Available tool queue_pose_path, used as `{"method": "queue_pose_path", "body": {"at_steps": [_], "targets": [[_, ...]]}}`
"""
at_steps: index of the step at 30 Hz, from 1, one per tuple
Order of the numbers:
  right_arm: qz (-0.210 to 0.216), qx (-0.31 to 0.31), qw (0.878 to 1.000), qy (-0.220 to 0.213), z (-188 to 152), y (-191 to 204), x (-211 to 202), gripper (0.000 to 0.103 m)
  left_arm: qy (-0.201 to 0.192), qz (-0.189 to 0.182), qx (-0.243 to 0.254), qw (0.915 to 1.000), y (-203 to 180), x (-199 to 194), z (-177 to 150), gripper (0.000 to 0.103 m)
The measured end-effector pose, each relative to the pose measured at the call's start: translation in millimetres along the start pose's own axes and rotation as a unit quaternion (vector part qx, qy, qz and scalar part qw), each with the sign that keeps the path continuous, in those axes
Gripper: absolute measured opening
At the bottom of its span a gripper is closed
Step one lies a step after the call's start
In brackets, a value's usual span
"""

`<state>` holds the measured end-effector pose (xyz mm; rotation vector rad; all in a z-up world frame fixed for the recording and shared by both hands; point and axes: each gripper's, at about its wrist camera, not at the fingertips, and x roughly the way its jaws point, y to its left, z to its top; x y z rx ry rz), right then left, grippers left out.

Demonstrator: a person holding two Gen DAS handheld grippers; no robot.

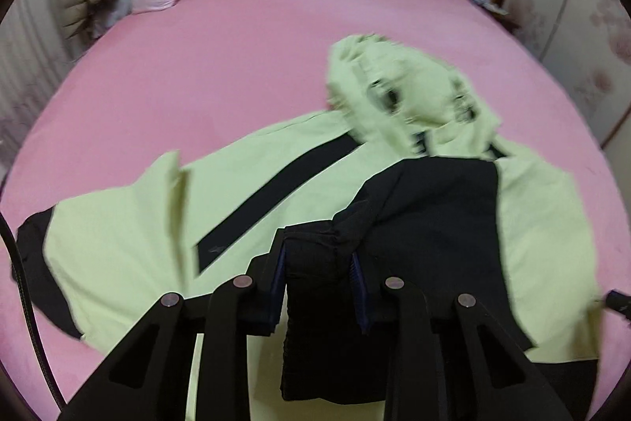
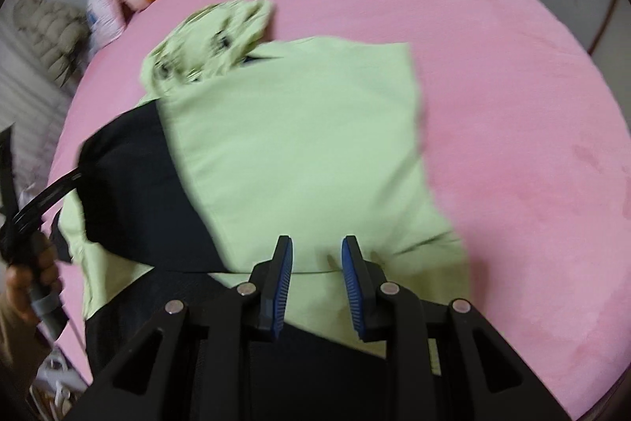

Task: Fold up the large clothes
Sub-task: 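Fold the held sleeve across the jacket front with the right tool, then release the sleeve on the jacket front and lift the right tool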

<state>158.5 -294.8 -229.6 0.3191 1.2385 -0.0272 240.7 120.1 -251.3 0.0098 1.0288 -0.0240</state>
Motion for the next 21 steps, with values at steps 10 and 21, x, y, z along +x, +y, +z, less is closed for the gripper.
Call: {"method": "queue_pose_path", "body": {"at_steps": [10,21], "targets": [[-0.086,-0.097,0.992,0.004,-22,-14,21,0.046,0.057,-0.007,0.004,0.9983,-4,42,-14,0.029],[-0.147,-0.114,0.983,-0.011,-2,-31,53,0.044,0.044,-0.025,0.027,0.9984,-43,49,8,0.029]]}}
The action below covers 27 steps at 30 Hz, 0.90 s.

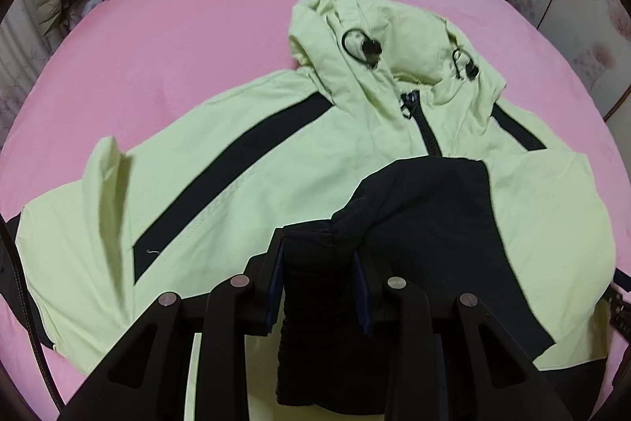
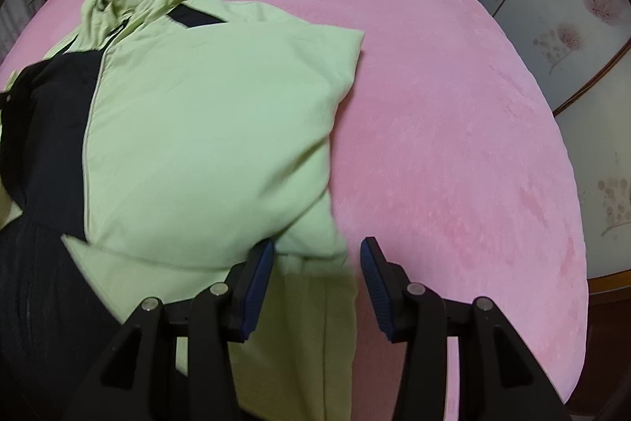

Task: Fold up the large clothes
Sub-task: 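Release the sleeve on the jacket front and lift the right tool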

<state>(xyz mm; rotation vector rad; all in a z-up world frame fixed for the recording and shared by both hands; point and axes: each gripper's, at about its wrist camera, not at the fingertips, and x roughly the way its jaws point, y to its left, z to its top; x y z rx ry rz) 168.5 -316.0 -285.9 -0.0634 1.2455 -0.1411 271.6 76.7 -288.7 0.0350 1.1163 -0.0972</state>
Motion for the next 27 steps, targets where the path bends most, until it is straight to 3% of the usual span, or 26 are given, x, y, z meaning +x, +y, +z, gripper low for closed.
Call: {"method": "queue_pose_path", "body": {"at_steps": [2,3,5,9,14,18,20,25,27], "targets": [[0.019,0.039,0.999,0.005,2,-10,8,0.03,0.007,-0.002,-0.005,1.0,1,10,1,0.031],[0.03,0.06,0.998,0.009,2,-14,12,0.028,0.011,0.002,-0.007,0.9999,1,17,2,0.031],[0.029,0.073,0.997,0.009,-1,-15,14,0.028,0.022,0.015,-0.005,0.9996,5,27,-3,0.039],[0.018,0.072,0.997,0.016,-4,-11,14,0.029,0.033,0.028,-0.003,0.9991,9,41,-7,0.043],[0.032,0.076,0.996,0.03,2,-11,0,0.031,0.034,0.04,-0.004,0.9986,6,18,1,0.044],[0.058,0.069,0.996,-0.004,8,-1,-33,0.031,-0.005,0.048,-0.023,0.9986,6,-25,1,0.055],[0.075,0.056,0.995,-0.027,14,11,-47,0.031,-0.022,0.033,-0.041,0.9983,2,-44,-3,0.056],[0.132,0.019,0.99,-0.038,35,54,-41,0.031,0.001,-0.002,-0.059,0.9982,-19,-41,-21,0.056],[0.139,0.003,0.99,-0.024,39,69,-23,0.022,0.024,-0.003,-0.054,0.9983,-31,-27,-27,0.056]]}}
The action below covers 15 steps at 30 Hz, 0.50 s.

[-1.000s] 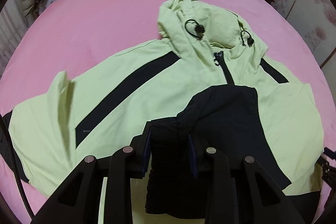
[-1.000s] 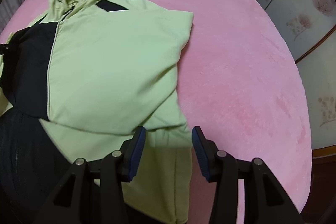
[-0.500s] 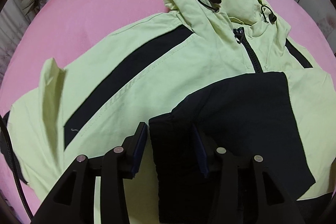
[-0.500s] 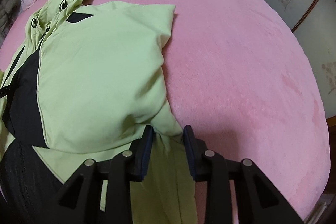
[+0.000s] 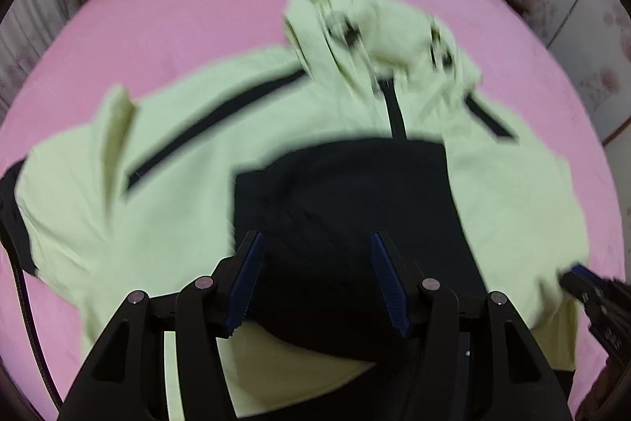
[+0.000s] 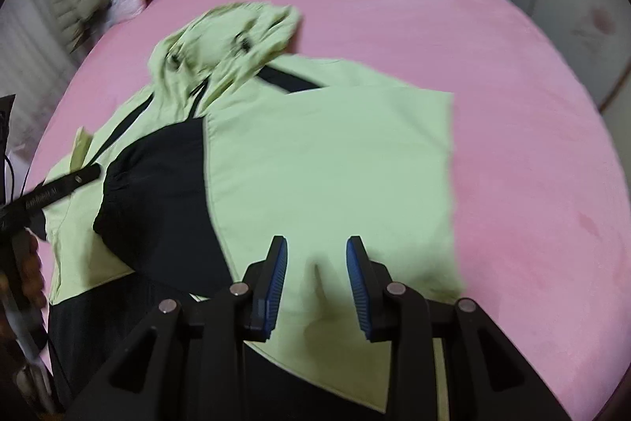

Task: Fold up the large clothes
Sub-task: 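Release the sleeve on the jacket front and lift the right tool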

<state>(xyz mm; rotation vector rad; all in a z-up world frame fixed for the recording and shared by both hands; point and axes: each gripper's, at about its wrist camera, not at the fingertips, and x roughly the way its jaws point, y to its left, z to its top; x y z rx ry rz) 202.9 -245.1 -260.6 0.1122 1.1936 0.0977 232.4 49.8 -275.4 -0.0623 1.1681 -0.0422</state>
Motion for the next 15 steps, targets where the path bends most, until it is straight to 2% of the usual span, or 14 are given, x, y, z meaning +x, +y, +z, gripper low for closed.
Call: {"method": "queue_pose_path", "body": {"at_steps": [3,7,8,9,11,15], "targets": [[-0.025,0.006,0.999,0.034,-1,-7,28,0.017,0.021,0.009,0.0,0.9997,-5,19,-12,0.056],[-0.068,0.044,0.996,0.041,-13,-52,33,0.009,0.039,0.018,0.0,0.9991,-1,36,-20,0.054],[-0.071,0.052,0.995,0.041,-15,-61,32,0.002,0.038,0.021,0.007,0.999,-2,37,-20,0.054],[-0.061,0.061,0.995,0.043,-16,-71,31,0.0,0.037,0.025,0.016,0.9988,-4,38,-21,0.054],[-0.04,0.073,0.996,0.045,-18,-81,30,0.0,0.037,0.033,0.028,0.9984,-7,39,-22,0.054],[-0.061,0.05,0.995,0.054,-14,-71,35,0.0,0.037,0.037,0.026,0.9983,-8,40,-22,0.054]]}}
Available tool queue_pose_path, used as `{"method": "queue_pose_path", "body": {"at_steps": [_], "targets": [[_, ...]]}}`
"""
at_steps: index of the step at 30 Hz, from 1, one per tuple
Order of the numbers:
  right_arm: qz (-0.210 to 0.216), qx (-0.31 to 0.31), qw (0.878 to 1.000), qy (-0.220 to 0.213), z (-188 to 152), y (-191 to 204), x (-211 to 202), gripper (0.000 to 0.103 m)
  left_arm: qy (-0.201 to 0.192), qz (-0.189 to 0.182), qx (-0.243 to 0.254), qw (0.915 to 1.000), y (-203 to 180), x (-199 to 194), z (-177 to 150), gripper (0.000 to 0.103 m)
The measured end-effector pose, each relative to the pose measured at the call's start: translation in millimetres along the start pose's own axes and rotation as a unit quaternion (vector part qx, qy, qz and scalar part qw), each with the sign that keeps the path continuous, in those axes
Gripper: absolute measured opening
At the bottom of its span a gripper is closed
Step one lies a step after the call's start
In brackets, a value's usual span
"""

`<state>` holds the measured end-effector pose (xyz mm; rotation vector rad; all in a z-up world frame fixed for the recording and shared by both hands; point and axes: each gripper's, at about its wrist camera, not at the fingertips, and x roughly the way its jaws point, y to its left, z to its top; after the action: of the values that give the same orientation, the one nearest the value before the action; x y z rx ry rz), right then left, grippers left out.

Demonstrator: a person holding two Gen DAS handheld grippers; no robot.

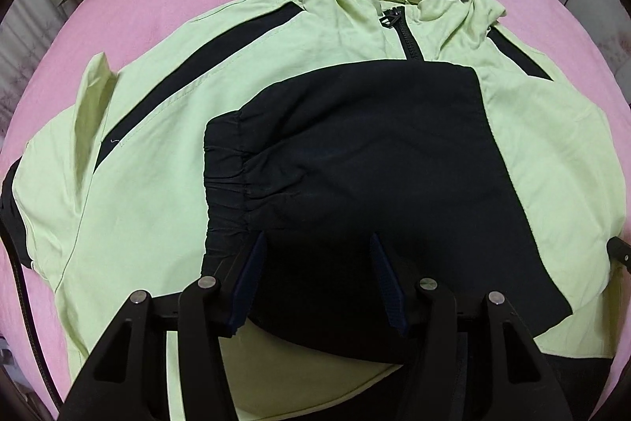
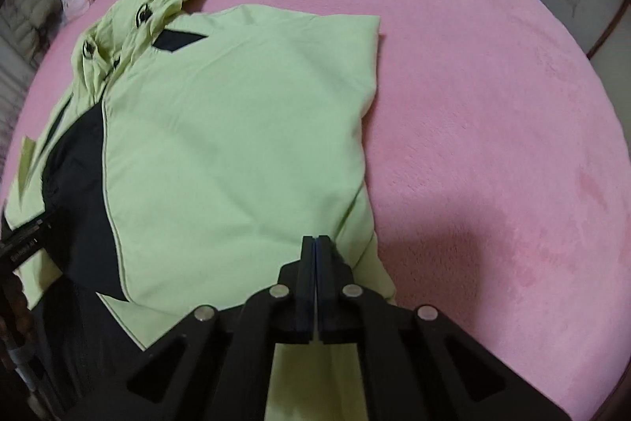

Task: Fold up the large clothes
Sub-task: 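Release the sleeve on the jacket front and lift the right tool, then grasp the other black sleeve cuff with the left tool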

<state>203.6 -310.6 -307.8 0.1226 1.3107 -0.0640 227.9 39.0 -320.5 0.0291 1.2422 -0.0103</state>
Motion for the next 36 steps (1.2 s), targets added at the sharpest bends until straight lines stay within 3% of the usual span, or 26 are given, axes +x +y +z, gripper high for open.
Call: {"method": "queue_pose_path", "body": {"at_steps": [12,14,22,36], "targets": [[-0.004,0.0,1.0,0.012,1,3,-1,0.003,0.014,-0.018,0.002,0.9997,4,-8,8,0.055],[0.001,-0.001,1.0,0.016,3,5,-4,0.003,0.015,-0.023,-0.005,0.9996,5,-18,10,0.061],[0.043,-0.013,0.999,0.016,0,28,-43,0.003,-0.019,-0.045,-0.019,0.9986,8,-89,13,0.078],[0.118,-0.088,0.989,-0.013,6,74,-153,0.003,-0.07,-0.064,-0.039,0.9948,-5,-223,-7,0.08]]}}
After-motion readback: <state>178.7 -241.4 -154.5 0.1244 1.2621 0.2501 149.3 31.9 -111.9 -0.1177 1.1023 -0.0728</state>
